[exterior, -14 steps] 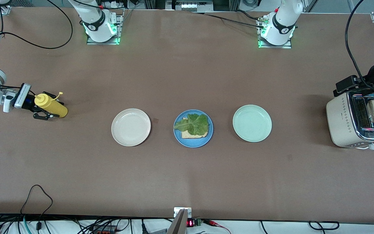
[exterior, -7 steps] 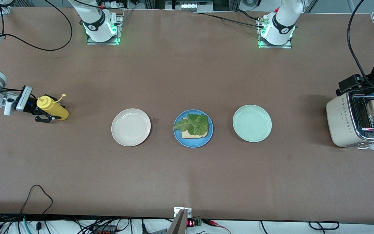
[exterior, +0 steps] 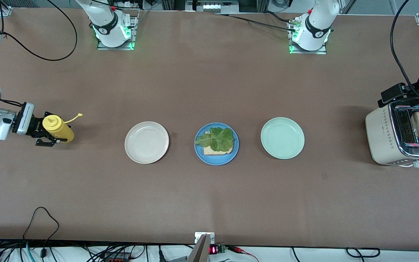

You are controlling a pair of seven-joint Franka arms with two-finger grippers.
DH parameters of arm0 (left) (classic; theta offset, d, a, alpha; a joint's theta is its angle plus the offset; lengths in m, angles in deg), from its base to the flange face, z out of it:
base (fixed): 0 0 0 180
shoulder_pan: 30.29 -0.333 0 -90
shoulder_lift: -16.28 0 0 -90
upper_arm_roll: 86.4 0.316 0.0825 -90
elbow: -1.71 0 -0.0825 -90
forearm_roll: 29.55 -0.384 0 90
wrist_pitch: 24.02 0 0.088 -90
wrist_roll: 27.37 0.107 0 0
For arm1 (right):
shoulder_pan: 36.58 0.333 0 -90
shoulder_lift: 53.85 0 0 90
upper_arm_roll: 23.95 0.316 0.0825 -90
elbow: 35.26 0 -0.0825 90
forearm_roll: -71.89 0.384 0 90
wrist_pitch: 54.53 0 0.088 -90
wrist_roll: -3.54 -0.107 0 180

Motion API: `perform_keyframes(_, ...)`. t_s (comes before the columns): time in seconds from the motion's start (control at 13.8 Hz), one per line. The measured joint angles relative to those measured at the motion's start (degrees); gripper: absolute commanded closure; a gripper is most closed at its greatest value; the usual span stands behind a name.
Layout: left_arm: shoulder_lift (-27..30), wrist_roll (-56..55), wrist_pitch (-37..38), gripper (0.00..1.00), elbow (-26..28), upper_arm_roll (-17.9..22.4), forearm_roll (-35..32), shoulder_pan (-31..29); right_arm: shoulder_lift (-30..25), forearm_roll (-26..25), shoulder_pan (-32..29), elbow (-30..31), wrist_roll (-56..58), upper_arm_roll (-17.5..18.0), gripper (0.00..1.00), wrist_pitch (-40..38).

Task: Make sandwich in blue plate with both arms
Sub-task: 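Lift the yellow bottle and carry it toward the blue plate with the right gripper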

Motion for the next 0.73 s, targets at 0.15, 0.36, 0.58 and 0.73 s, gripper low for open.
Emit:
perform_keyframes(0.15, 0.02, -0.05, -0.01, 0.0, 0.0, 0.03, 0.0, -0.04, -2.93, -2.39, 3.4, 0.03, -6.55, 0.47, 1.0, 1.56)
perform_keyframes(0.36, 0.02, -0.06, -0.01, 0.0, 0.0, 0.12, 0.0, -0.42, -5.99, -5.56, 8.48, 0.19, -15.65, 1.22, 1.0, 4.27)
perform_keyframes(0.58, 0.04, -0.06, -0.01, 0.0, -0.02, 0.08, 0.0, -0.5, -7.73, -10.29, 13.71, 0.2, -26.75, 1.51, 1.0, 6.44)
perform_keyframes(0.73, 0.15, -0.06, -0.03, 0.0, -0.05, 0.06, 0.0, -0.51, -9.12, -14.9, 17.41, 0.19, -35.3, 1.74, 1.0, 8.35)
